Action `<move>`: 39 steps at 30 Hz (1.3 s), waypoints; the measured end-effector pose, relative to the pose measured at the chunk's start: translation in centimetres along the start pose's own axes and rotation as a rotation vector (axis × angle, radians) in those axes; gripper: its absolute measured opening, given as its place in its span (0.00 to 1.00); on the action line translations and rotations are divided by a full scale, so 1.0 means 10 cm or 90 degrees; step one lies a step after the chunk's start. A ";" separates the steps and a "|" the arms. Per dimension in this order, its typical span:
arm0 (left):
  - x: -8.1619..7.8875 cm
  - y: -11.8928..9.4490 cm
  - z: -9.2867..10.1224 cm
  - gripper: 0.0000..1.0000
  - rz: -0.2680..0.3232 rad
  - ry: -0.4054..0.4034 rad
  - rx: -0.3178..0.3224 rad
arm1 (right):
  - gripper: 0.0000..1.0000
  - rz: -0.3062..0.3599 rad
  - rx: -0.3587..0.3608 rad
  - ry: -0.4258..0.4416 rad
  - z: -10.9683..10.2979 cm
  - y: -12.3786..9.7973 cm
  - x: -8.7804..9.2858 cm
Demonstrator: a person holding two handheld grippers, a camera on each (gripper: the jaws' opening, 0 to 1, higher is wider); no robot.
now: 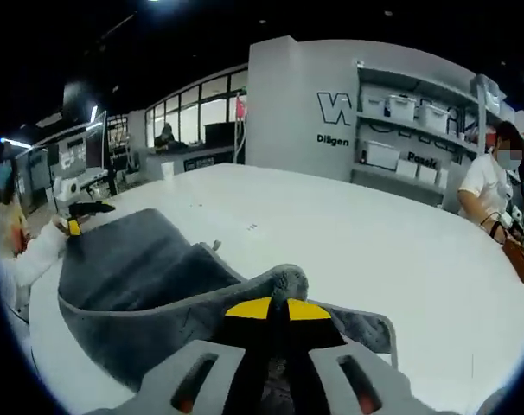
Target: Open the folded towel by lifting each exposed corner and separating the folded layers until the towel lies flat within the target outline without major curled edges
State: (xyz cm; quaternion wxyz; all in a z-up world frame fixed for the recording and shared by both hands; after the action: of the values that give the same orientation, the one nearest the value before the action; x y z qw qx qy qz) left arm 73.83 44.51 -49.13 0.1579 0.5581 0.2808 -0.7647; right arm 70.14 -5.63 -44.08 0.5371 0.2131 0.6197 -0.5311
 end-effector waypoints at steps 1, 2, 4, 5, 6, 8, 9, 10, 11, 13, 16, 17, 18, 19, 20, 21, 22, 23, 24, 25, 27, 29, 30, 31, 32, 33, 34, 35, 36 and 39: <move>-0.01 -0.01 0.00 0.99 0.002 0.001 0.000 | 0.00 0.003 0.003 -0.002 0.01 -0.04 -0.01; -0.01 -0.01 0.00 0.99 0.004 0.000 0.000 | 0.00 0.005 0.004 -0.003 0.02 -0.06 -0.01; -0.04 -0.03 0.00 0.99 0.012 -0.001 0.002 | 0.00 0.015 0.008 -0.007 0.04 -0.16 -0.01; -0.04 -0.04 0.00 0.99 0.014 -0.001 0.002 | 0.00 0.020 0.012 -0.006 0.03 -0.22 0.00; -0.05 -0.04 0.00 0.99 0.017 -0.002 0.002 | 0.00 0.022 0.014 -0.006 0.03 -0.26 0.01; -0.06 -0.04 0.00 0.99 0.020 -0.005 0.002 | 0.00 0.027 0.025 -0.007 0.06 -0.34 0.04; -0.06 -0.04 0.00 0.99 0.020 -0.005 0.003 | 0.00 0.029 0.027 -0.008 0.04 -0.39 0.06; -0.06 -0.04 0.00 0.99 0.021 -0.006 0.004 | 0.00 0.029 0.027 -0.009 0.04 -0.40 0.07; -0.07 -0.05 0.01 0.99 0.023 -0.006 0.005 | 0.00 0.030 0.031 -0.012 0.05 -0.46 0.11; -0.08 -0.05 0.02 0.99 0.025 -0.005 0.007 | 0.00 0.028 0.038 -0.011 0.06 -0.52 0.15; -0.09 -0.05 0.02 0.99 0.029 -0.005 0.010 | 0.00 0.017 0.047 -0.008 0.04 -0.62 0.26; -0.09 -0.05 0.02 0.99 0.029 -0.006 0.010 | 0.00 0.014 0.049 -0.008 0.03 -0.65 0.29; -0.09 -0.05 0.03 0.99 0.029 -0.006 0.010 | 0.00 0.010 0.050 -0.007 0.02 -0.67 0.32; -0.09 -0.05 0.03 0.99 0.029 -0.005 0.010 | 0.00 0.005 0.050 -0.008 0.01 -0.69 0.35; -0.09 -0.05 0.03 0.99 0.029 -0.005 0.009 | 0.00 0.001 0.053 -0.009 0.01 -0.72 0.38; -0.09 -0.06 0.03 0.99 0.031 -0.005 0.009 | 0.00 -0.003 0.055 -0.010 0.00 -0.74 0.42; -0.09 -0.06 0.03 0.99 0.031 -0.006 0.009 | 0.00 -0.005 0.056 -0.010 0.00 -0.76 0.44; -0.09 -0.06 0.03 0.99 0.032 -0.007 0.008 | 0.00 -0.009 0.058 -0.008 0.00 -0.78 0.47; -0.09 -0.07 0.03 0.99 0.033 -0.008 0.007 | 0.00 -0.012 0.059 -0.007 0.00 -0.81 0.50; -0.10 -0.07 0.02 0.99 0.034 -0.009 0.007 | 0.00 -0.016 0.063 -0.005 -0.01 -0.84 0.54; -0.09 -0.07 0.02 0.99 0.035 -0.010 0.005 | 0.00 -0.024 0.067 0.000 0.00 -0.89 0.61; -0.09 -0.07 0.02 0.99 0.035 -0.010 0.004 | 0.00 -0.035 0.073 0.005 0.02 -0.93 0.69; -0.09 -0.07 0.02 0.99 0.035 -0.010 0.004 | 0.00 -0.044 0.074 0.007 0.02 -0.95 0.74; -0.09 -0.07 0.02 0.99 0.035 -0.010 0.004 | 0.00 -0.051 0.076 0.010 0.04 -0.96 0.79; -0.09 -0.07 0.02 0.99 0.035 -0.011 0.005 | 0.00 -0.058 0.079 0.013 0.05 -0.97 0.83; -0.09 -0.07 0.02 0.99 0.035 -0.011 0.005 | 0.00 -0.067 0.081 0.020 0.05 -0.99 0.90; -0.08 -0.07 0.02 0.99 0.035 -0.012 0.004 | 0.00 -0.075 0.080 0.027 0.05 -1.00 0.95; -0.08 -0.07 0.02 0.99 0.034 -0.011 0.004 | 0.00 -0.077 0.081 0.029 0.05 -1.00 0.96; -0.08 -0.07 0.02 0.99 0.033 -0.011 0.004 | 0.00 -0.084 0.085 0.037 0.05 -1.03 1.02; -0.06 -0.08 0.01 0.98 0.033 -0.015 0.004 | 0.00 -0.108 0.091 0.051 0.04 -1.08 1.16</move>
State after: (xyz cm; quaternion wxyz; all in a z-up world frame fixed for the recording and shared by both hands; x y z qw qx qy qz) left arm 73.50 45.03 -48.34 0.1792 0.5568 0.2620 -0.7676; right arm 57.49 -13.21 -49.72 0.4483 0.2185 0.6168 -0.6089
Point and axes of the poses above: the point that each gripper's makers call its tool centre point, and the gripper's own axes: y roughly forward along the fingers, z roughly to its right, x roughly out of its underside, the point moved 6 cm from there along -y, roughly backward along the fingers, and after that the axes turned 7 degrees about -y, right-handed, at the moved point
